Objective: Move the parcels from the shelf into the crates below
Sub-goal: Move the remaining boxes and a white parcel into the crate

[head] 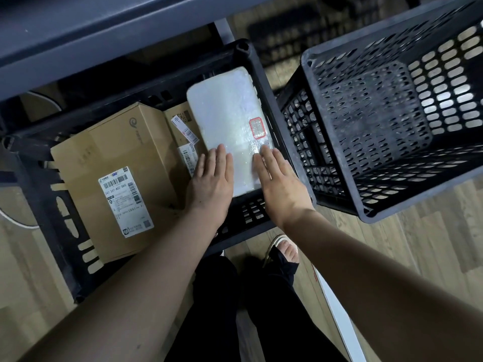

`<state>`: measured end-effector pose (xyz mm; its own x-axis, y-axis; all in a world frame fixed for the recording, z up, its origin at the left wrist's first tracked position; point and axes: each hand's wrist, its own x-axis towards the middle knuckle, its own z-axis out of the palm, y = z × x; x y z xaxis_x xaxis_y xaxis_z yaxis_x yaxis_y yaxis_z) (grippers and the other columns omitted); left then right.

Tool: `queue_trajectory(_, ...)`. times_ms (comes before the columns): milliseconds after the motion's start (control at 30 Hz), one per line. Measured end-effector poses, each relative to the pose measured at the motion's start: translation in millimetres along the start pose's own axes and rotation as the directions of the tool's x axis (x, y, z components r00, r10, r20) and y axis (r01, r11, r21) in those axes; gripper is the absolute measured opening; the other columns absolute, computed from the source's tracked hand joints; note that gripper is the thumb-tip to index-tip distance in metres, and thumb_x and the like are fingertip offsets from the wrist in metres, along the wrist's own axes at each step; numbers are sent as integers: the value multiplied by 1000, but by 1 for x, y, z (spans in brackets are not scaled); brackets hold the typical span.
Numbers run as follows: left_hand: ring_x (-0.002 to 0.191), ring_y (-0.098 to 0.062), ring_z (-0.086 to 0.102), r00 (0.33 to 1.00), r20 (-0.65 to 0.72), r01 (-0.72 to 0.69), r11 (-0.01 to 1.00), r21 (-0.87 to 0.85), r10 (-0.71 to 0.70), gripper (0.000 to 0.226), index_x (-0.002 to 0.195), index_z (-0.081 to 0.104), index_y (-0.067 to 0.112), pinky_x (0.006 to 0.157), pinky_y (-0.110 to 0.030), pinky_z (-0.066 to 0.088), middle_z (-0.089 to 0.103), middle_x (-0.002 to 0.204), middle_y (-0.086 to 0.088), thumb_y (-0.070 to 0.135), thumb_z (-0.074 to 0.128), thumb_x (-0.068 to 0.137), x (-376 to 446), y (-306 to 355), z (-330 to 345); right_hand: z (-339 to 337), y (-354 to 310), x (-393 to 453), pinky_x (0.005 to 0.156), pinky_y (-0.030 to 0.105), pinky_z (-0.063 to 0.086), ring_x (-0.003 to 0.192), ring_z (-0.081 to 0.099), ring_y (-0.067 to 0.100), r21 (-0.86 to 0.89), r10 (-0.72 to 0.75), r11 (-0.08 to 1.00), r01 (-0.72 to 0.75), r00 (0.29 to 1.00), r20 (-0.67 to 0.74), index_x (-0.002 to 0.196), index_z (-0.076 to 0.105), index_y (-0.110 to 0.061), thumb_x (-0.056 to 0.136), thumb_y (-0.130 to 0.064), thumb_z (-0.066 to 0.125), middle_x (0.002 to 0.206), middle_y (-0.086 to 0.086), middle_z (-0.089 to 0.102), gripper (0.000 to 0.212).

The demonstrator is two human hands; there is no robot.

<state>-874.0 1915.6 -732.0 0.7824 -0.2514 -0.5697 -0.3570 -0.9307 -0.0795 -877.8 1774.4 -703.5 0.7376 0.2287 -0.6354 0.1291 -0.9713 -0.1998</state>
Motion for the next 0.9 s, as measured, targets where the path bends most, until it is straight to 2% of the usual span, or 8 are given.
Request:
queue_trajectory(200,145,-33,-5,1000,-10,28,1000,2,-28,83,147,-10,0,116,-42,-2,-13,155,-21,30,49,97,4,-5,-1,-2,2,10,119,30,4,147,-12,23,-32,-37,999,37,999,-18,151,-8,-10,91,5,39,159,7,-17,77)
queue_trajectory(333,144,-33,-9,999,31,9,999,33,-10,101,146,-14,0,116,-42,-5,-18,154,-21,43,58,89,1,-6,-5,-6,0,10,118,30,4,146,-12,23,-24,-36,999,36,999,-23,151,-10,-10,92,5,35,158,6,-18,76)
queue_trajectory(433,144,-33,-10,999,38,16,999,41,-18,104,146,-15,1,115,-42,-6,-19,154,-20,44,59,88,1,-7,-3,-7,0,10,119,30,5,146,-13,23,-34,-36,999,36,999,-8,151,-11,-10,90,7,36,158,5,-20,79)
queue_trajectory(667,145,-32,-7,999,14,42,999,14,-42,94,147,-12,3,116,-42,-3,-16,155,-19,37,57,92,9,-11,-4,-13,-2,22,118,29,8,147,-10,24,-77,-30,997,31,999,20,151,-11,-10,92,3,41,158,5,-20,80)
queue_trajectory(800,143,-38,-9,995,78,60,996,-61,-55,105,149,-11,11,116,-43,3,-21,152,-24,49,63,84,4,-13,-11,-13,-4,23,116,32,18,146,-7,28,-19,18,1000,-18,1000,-8,152,-2,-14,91,3,43,158,7,-18,78)
queue_trajectory(900,142,-39,-12,989,141,55,994,-90,-42,116,147,-18,11,116,-43,2,-26,150,-26,57,63,79,1,-12,-11,-8,-4,21,117,34,19,145,-11,32,-22,19,1000,-18,998,55,152,-9,-20,87,4,51,155,10,-25,91)
